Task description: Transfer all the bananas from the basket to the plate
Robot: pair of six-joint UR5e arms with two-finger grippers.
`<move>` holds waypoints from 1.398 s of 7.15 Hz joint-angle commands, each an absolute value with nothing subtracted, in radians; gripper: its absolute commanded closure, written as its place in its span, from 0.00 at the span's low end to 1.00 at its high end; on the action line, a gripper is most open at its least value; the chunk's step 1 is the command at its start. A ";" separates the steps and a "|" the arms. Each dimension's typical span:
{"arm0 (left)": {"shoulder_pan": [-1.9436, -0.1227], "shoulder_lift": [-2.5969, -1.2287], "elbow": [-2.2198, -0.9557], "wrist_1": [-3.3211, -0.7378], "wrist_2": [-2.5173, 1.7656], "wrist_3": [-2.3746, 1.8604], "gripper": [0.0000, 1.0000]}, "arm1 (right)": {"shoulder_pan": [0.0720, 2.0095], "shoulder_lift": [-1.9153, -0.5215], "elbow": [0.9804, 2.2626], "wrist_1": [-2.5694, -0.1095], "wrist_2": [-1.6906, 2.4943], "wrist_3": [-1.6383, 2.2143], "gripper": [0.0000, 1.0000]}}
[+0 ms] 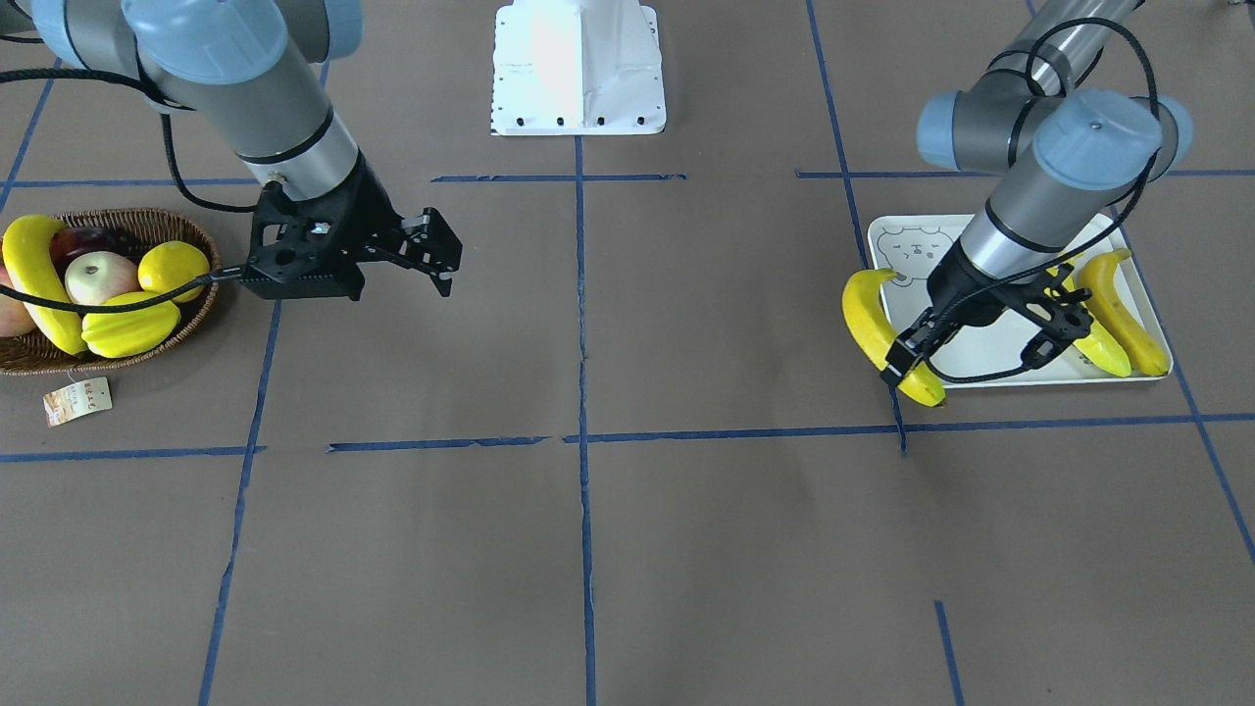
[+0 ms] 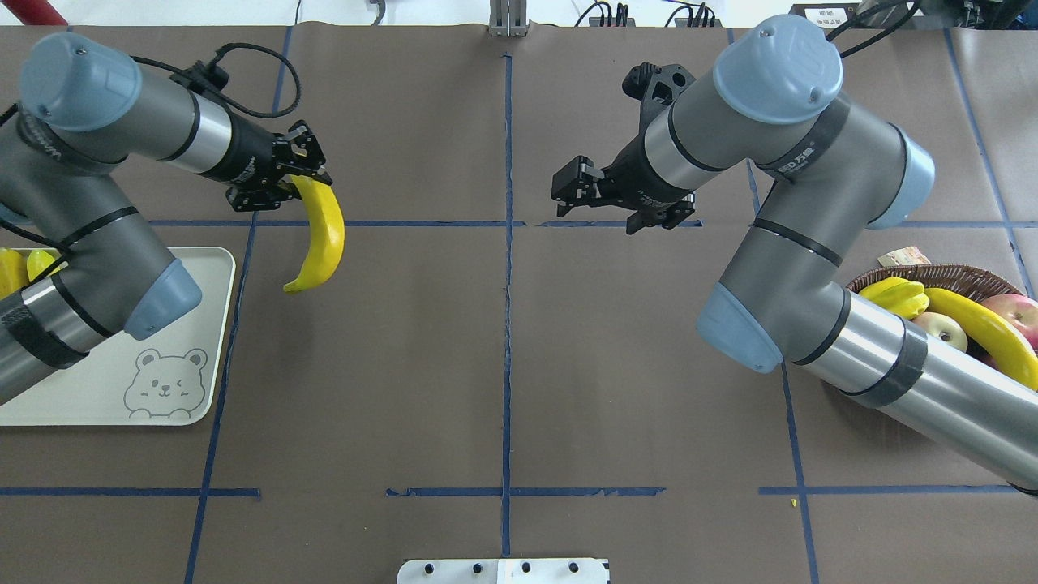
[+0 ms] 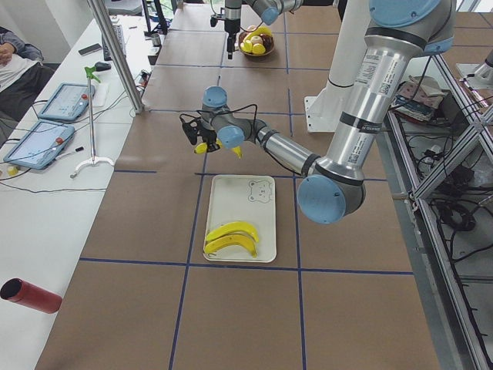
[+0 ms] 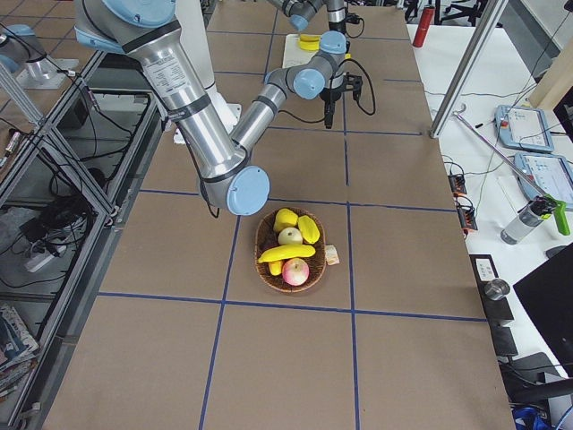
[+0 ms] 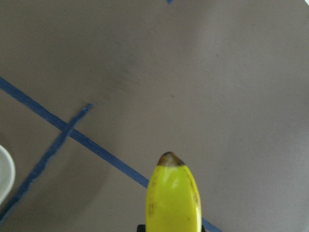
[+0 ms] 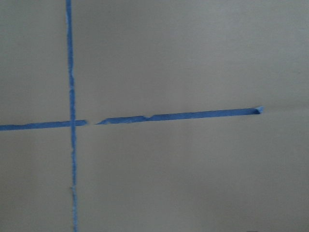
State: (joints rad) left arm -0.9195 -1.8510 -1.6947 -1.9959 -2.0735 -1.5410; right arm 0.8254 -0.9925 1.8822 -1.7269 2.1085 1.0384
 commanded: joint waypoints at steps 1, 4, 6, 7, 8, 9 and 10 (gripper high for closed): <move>-0.931 -1.731 -1.750 -1.852 -2.071 -1.297 1.00 | 0.903 -1.049 1.936 -1.865 2.108 0.831 0.00; -0.931 -1.622 -1.744 -1.836 -2.057 -1.253 0.96 | 0.971 -1.152 1.999 -1.867 2.111 0.700 0.00; -0.931 -1.588 -1.685 -1.987 -1.994 -1.389 0.95 | 0.969 -1.152 2.006 -1.865 2.111 0.699 0.00; -0.930 -1.588 -1.648 -2.047 -1.994 -1.455 0.94 | 0.969 -1.154 2.008 -1.865 2.111 0.699 0.00; -0.930 -1.588 -1.625 -2.093 -1.993 -1.485 0.89 | 0.968 -1.155 2.011 -1.867 2.111 0.699 0.00; -0.931 -1.583 -1.593 -2.133 -1.993 -1.520 0.89 | 0.969 -1.155 2.011 -1.865 2.111 0.699 0.00; -0.948 -1.586 -1.568 -2.155 -1.994 -1.543 0.89 | 0.969 -1.155 2.011 -1.865 2.111 0.699 0.00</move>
State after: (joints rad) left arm -0.9346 -1.5857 -1.6020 -2.1162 -1.9936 -1.5068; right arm 0.9690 -1.1546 2.0104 -1.8657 2.1108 0.6996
